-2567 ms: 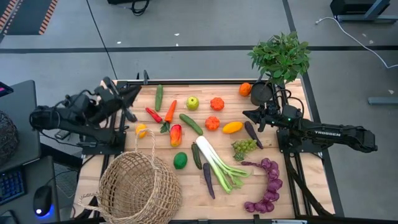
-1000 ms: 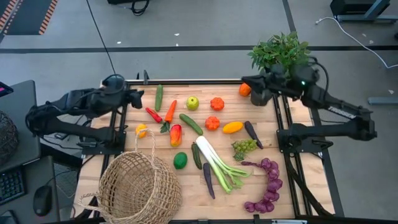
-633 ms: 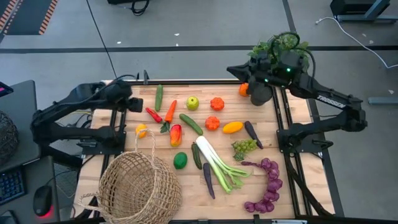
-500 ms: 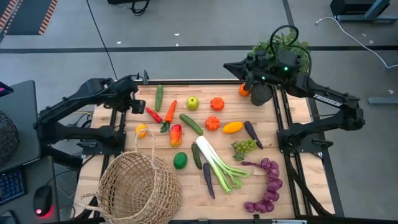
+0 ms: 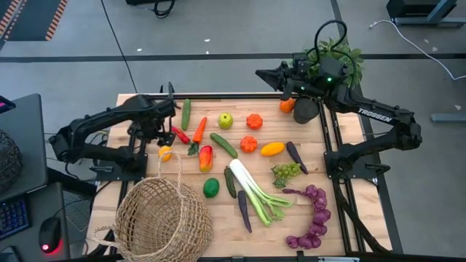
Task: Build produce basket
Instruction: Put the lemon into the basket
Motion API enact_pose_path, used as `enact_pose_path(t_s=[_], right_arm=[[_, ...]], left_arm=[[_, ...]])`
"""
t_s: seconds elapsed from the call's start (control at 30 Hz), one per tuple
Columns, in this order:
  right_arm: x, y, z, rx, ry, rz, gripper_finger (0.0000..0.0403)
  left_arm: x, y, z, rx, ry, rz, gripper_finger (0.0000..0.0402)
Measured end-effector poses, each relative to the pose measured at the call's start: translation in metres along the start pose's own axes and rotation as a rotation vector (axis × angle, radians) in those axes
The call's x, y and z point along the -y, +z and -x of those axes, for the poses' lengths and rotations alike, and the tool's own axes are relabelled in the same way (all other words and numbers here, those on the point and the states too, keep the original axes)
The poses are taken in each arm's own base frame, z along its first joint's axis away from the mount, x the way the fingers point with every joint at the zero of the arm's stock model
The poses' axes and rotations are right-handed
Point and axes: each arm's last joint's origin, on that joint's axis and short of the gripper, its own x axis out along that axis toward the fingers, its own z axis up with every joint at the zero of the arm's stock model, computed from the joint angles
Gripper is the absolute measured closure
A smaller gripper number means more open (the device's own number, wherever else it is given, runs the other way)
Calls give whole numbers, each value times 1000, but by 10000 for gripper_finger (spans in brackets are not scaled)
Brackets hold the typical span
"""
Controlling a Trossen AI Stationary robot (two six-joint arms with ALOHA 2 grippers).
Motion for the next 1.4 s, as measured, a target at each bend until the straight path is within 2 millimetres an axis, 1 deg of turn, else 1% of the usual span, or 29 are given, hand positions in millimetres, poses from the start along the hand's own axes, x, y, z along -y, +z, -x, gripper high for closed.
enact_pose_path(t_s=[0.07, 0.13, 0.3, 0.37, 0.5, 0.67, 0.9, 1.07, 1.13, 1.23, 1.4], right_arm=[[0, -2, 0, -29, 23, 31, 367], [-1, -3, 0, -50, 46, 69, 347], [2, -7, 0, -102, 39, 99, 268], [3, -9, 1, -119, 30, 103, 235], [4, -11, 1, -141, 16, 99, 184], [5, -12, 1, -156, 7, 94, 144], [5, -14, 1, -168, 1, 80, 119], [4, -17, 1, -194, -2, 71, 117], [4, -18, 1, -201, -5, 51, 117], [4, -18, 1, -202, -8, 26, 117], [5, -19, 0, -206, -10, 24, 117]], left_arm=[[0, -1, -7, -26, -14, 13, 139], [4, -2, -11, -22, -52, -1, 128], [15, 1, -14, 53, -103, -27, 90], [18, 3, -15, 87, -90, -35, 81], [21, 8, -21, 77, -32, -62, 63], [29, 18, -35, 19, 27, -107, 56], [37, 30, -61, -79, 102, -155, 56], [28, 21, -92, -190, 113, -138, 56], [23, 15, -101, -229, 118, -134, 56], [22, 11, -106, -238, 120, -143, 56], [30, 12, -102, -174, 76, -159, 56]])
